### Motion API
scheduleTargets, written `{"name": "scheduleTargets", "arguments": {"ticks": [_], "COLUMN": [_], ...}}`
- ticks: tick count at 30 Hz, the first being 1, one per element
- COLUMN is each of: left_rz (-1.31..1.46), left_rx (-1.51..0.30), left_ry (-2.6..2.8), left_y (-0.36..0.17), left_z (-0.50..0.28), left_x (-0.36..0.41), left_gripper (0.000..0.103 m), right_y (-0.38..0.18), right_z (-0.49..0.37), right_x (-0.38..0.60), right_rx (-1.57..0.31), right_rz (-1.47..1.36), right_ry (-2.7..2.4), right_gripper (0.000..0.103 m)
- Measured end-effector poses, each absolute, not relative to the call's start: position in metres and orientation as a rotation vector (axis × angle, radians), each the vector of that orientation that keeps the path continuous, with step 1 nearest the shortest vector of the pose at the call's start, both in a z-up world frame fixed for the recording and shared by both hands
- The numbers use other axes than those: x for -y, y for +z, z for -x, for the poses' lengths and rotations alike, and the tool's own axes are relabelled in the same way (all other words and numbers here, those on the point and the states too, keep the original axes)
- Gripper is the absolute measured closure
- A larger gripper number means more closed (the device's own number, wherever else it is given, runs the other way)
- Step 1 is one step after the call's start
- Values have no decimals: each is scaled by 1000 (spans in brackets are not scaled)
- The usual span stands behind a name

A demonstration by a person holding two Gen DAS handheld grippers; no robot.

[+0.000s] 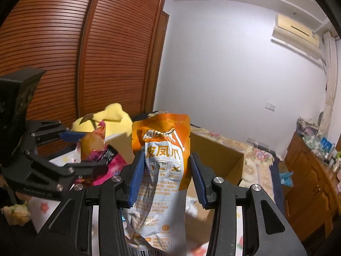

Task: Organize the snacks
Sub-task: 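Carry both snacks over the cardboard box and open both tools to drop them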

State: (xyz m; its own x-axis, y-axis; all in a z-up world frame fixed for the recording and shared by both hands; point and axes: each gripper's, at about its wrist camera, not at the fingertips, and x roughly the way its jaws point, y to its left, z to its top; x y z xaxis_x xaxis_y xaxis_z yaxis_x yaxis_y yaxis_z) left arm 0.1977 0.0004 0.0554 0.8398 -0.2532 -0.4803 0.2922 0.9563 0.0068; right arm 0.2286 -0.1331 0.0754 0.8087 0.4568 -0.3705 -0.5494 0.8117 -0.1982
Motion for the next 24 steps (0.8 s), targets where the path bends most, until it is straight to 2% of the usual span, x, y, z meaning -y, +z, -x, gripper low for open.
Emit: {"name": "scheduleTargets", "arguments": {"ticks": [16, 24], "left_rz": [-85, -102], "left_rx": [-582, -605], "left_ry": [-236, -228], "left_y": [31, 20], "left_z": [-291, -305], "left_x": [2, 10], "left_gripper": [37, 34], "right_y": [77, 55], "right_z": [-346, -356], "right_x": [137, 129], "right_rx": [-414, -475], "right_rz": [304, 372], "right_ry": [397, 345], "right_gripper": [60, 60]}}
